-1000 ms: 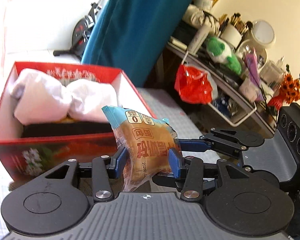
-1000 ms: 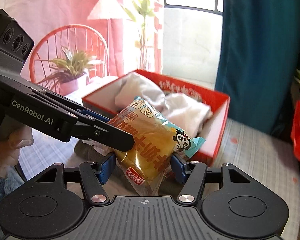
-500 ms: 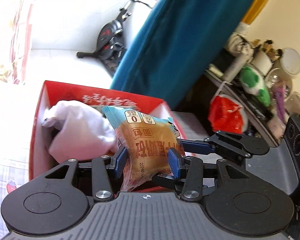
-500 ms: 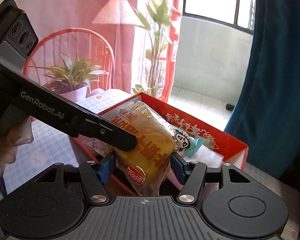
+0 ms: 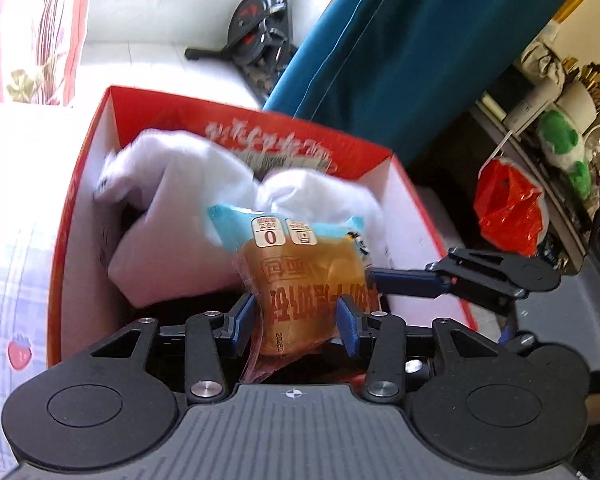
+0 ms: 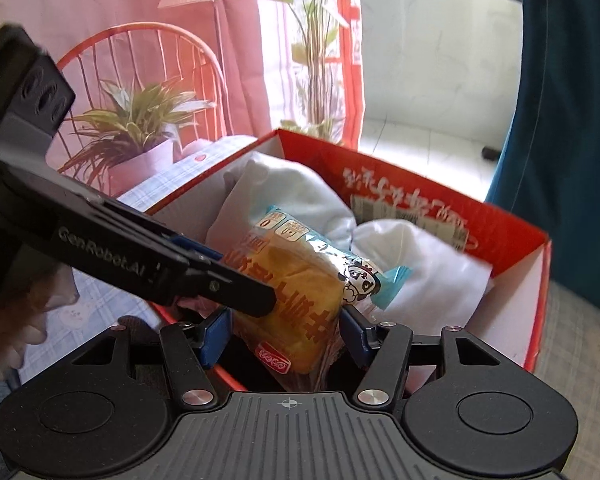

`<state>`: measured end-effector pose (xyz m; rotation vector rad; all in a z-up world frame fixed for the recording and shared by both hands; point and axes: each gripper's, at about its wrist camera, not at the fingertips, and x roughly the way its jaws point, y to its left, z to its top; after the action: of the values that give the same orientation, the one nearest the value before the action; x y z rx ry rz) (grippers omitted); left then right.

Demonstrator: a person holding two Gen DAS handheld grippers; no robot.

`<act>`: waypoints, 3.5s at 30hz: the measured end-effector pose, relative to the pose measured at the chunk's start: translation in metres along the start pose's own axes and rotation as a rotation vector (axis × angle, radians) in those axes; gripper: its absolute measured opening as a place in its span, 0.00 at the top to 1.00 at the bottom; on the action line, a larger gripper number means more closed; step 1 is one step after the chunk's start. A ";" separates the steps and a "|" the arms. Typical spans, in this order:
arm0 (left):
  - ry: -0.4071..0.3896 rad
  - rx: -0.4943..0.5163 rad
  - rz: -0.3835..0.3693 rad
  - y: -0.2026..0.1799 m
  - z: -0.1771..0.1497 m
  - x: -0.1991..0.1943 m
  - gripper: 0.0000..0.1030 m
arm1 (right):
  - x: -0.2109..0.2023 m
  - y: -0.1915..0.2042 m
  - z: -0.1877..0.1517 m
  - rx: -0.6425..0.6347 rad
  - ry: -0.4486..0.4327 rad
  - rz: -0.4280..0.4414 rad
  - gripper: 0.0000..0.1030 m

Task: Organize soft objects
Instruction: 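Lower the yellow bread packet into the box and open the right tool, then withdraw both tools from the box toward the white paper pouch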

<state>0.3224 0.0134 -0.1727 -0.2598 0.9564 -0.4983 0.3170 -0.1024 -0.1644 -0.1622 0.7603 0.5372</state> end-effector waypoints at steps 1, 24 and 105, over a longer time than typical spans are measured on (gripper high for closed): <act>0.018 -0.011 0.003 0.004 -0.003 0.003 0.63 | 0.001 -0.001 -0.002 -0.001 0.013 0.007 0.46; -0.044 0.114 0.160 -0.006 -0.011 -0.016 0.45 | -0.005 -0.023 -0.021 0.195 -0.013 -0.215 0.40; -0.118 0.067 0.407 0.021 -0.209 -0.043 0.00 | 0.001 0.080 -0.211 0.253 -0.045 -0.304 0.00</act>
<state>0.1342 0.0545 -0.2672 -0.0298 0.8483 -0.1389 0.1468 -0.1032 -0.3126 -0.0292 0.7363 0.1530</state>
